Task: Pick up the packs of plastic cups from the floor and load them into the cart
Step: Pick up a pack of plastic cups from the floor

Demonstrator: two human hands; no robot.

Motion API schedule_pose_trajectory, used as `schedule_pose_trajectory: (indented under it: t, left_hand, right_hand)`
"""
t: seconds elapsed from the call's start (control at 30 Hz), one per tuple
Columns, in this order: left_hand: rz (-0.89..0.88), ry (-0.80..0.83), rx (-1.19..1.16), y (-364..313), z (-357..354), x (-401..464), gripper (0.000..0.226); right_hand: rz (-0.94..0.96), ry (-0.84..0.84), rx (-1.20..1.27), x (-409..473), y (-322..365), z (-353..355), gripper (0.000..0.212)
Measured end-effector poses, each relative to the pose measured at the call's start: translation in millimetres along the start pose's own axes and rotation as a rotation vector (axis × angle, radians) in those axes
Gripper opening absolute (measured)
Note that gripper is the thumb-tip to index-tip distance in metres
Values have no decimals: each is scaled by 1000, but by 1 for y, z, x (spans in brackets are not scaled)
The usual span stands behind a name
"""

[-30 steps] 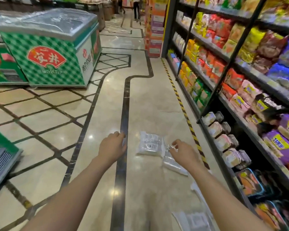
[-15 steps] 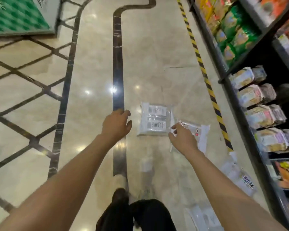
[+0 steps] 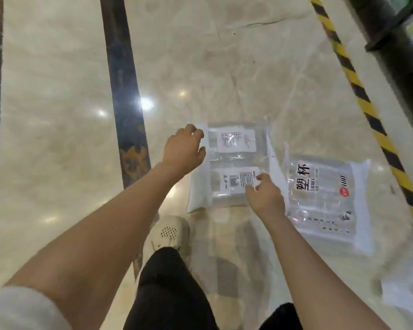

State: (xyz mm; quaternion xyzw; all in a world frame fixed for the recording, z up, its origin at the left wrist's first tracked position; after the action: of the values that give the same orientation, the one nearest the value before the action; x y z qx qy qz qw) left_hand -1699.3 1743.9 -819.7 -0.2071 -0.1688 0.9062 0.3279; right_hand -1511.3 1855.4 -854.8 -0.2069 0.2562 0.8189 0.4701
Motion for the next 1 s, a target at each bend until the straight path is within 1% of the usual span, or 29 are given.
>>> schedule_pose_trajectory:
  t: [0.07, 0.17, 0.3, 0.37, 0.43, 0.5, 0.53, 0.67, 0.73, 0.77, 0.87, 0.9, 1.0]
  left_hand:
    - [-29, 10, 12, 11, -28, 40, 42]
    - [-67, 18, 22, 24, -60, 95, 44]
    - [-92, 101, 5, 29, -94, 145, 52]
    - [-91, 170, -2, 28, -107, 160, 58]
    - [-106, 235, 13, 24, -117, 171, 62]
    - [-123, 271, 26, 19, -122, 182, 64]
    - [-121, 284, 20, 18, -123, 187, 65]
    - [-119, 380, 30, 17, -132, 204, 70]
    - [-109, 422, 18, 20, -139, 203, 73]
    - [-102, 410, 5, 22, -140, 201, 74]
    - [-81, 307, -29, 35, -133, 195, 74]
    - [-67, 275, -47, 39, -128, 192, 73]
    - [6, 164, -132, 52, -106, 183, 71]
  right_hand:
    - [-102, -69, 33, 33, -11, -23, 46]
    - [-348, -120, 155, 66, -33, -52, 56]
    - [-669, -196, 402, 70, -61, -71, 66]
    - [-818, -178, 549, 63, -75, -87, 73]
    - [-937, -79, 774, 59, -82, -118, 79]
    - [-957, 36, 1015, 60, -71, -146, 75]
    - [-943, 73, 1091, 61, -62, -151, 73]
    - [-901, 83, 1229, 74, -53, -164, 65]
    - [-862, 64, 1244, 78, -50, -163, 66]
    - [-848, 37, 1241, 81, -50, -163, 72]
    - [-820, -45, 1180, 83, -46, -152, 93]
    - [-798, -59, 1165, 85, -45, -147, 94]
    - [-702, -80, 1082, 93, -42, -121, 85]
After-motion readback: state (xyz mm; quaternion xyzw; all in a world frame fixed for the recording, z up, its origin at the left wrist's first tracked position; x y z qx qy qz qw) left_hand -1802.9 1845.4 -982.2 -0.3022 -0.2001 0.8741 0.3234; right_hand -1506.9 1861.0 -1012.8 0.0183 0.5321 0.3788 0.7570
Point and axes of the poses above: each hand's wrist, its own x-axis towards the middle knuckle, its own z-axis out of the back of the hand, y = z × x, the point moved 7 cm from there along x, towards the middle knuckle, and after that the axes turned 12 degrees about -x, right-handed, at the moved point
